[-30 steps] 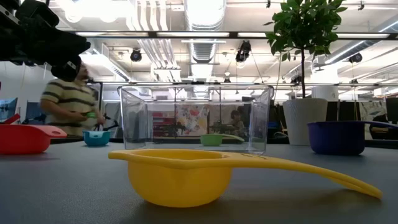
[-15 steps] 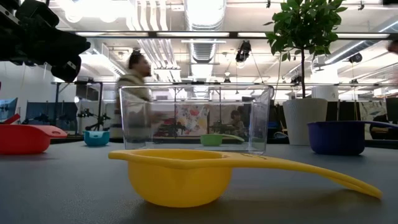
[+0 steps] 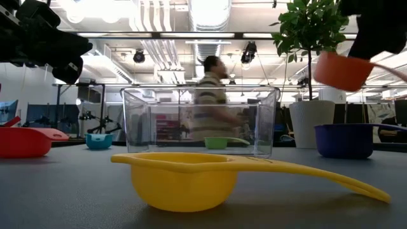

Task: Nest measuring cups in basket
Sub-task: Stack the orange measuring cup on top of the violet measuring cup

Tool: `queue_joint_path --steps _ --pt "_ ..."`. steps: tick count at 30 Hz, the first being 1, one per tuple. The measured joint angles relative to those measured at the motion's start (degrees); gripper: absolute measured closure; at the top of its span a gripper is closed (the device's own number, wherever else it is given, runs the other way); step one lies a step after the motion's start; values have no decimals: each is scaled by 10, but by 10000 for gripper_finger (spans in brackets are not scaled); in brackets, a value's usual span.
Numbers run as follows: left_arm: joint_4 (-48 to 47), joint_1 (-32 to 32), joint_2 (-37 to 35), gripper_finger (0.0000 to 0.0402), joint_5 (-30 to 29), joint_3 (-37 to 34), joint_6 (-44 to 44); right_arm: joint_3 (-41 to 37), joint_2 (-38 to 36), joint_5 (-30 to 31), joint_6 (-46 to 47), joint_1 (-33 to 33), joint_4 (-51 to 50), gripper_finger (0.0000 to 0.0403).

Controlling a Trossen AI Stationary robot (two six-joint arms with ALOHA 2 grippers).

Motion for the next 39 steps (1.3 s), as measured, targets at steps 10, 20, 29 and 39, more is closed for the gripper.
queue_joint_path --steps 10,20,29,39 --pt "0 0 0 363 0 0 0 -9 15 -87 -79 -102 1 394" --pt "0 0 0 363 0 0 0 -19 15 -145 -133 -166 11 394" --pt "0 0 0 363 0 0 0 -47 15 -169 -142 -187 42 394" --pt "-1 0 0 363 0 0 0 -100 15 -185 -146 -196 100 394"
